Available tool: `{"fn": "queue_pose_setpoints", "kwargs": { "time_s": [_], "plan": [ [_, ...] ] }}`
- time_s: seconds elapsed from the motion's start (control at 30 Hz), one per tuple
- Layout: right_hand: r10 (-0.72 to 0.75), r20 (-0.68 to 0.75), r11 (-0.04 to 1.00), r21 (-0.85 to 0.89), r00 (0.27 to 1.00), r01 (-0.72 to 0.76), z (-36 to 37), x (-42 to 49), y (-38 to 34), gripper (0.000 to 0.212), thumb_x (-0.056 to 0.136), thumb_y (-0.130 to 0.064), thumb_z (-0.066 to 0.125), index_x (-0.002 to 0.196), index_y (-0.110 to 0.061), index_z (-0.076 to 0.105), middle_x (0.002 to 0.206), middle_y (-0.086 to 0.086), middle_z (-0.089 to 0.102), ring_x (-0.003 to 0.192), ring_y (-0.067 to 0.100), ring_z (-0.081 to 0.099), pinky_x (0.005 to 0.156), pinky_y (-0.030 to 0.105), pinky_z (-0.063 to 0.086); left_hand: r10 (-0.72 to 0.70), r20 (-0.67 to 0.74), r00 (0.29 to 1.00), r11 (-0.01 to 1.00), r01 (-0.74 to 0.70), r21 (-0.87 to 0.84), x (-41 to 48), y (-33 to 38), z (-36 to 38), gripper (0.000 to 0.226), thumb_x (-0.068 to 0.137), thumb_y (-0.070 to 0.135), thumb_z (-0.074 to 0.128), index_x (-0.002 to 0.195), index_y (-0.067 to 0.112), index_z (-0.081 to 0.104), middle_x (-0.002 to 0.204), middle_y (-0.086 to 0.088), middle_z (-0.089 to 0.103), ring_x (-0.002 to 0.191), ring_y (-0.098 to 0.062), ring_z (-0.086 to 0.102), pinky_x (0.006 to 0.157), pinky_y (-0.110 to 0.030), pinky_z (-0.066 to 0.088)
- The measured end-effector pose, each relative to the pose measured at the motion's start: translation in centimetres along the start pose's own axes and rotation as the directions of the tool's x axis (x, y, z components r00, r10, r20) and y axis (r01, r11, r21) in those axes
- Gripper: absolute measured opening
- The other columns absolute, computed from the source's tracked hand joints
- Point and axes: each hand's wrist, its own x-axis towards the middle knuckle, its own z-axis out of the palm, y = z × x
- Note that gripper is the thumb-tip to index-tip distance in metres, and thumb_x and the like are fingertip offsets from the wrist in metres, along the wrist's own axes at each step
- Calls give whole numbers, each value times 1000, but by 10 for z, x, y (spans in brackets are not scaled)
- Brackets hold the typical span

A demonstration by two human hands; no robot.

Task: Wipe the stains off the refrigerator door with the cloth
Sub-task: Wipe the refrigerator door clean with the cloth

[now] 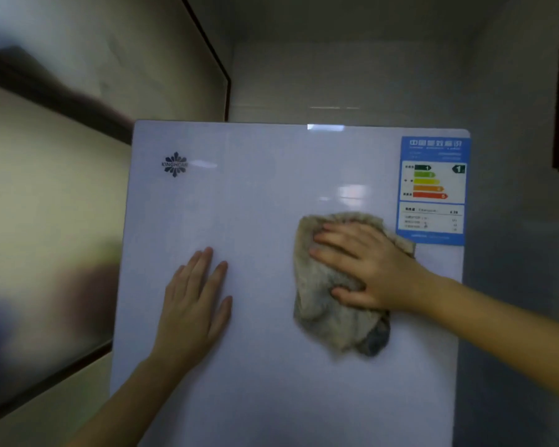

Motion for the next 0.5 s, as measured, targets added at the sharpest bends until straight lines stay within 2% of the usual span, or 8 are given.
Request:
{"fn": "queue_pose_setpoints", "kwargs": {
  "time_s": [0.1,0.17,0.37,0.5],
  "plan": [
    [-71,50,997,-9,996,71,3,-23,-8,66,93,-50,64,148,-16,52,151,10,51,144,29,42,119,49,34,8,-6,1000,1000,-8,9,0,0,0,58,98,41,42,148,10,44,160,-17,34,148,-34,33,119,-48,28],
    [-59,54,998,-27,997,61,-3,-21,2,66,93,-51,64,147,-16,52,151,11,51,144,29,43,119,49,35,6,-3,1000,1000,-6,7,0,0,1,60,98,42,42,148,10,44,161,-16,34,149,-34,32,119,-48,27],
    [202,-65,977,-54,977,-206,-23,-3,28,67,93,-52,60,149,-17,49,153,10,48,147,28,38,122,45,28,-8,-9,1000,1000,8,-12,0,1,2,62,96,42,41,148,9,44,161,-17,32,149,-36,32,118,-53,30],
    [269,-120,961,-35,956,-275,-10,-28,-1,66,92,-49,65,148,-17,51,152,8,49,148,27,37,121,46,29,4,-15,1000,1000,-4,-14,1,2,0,61,96,41,42,147,7,46,160,-19,34,148,-38,33,118,-53,30]
  ]
}}
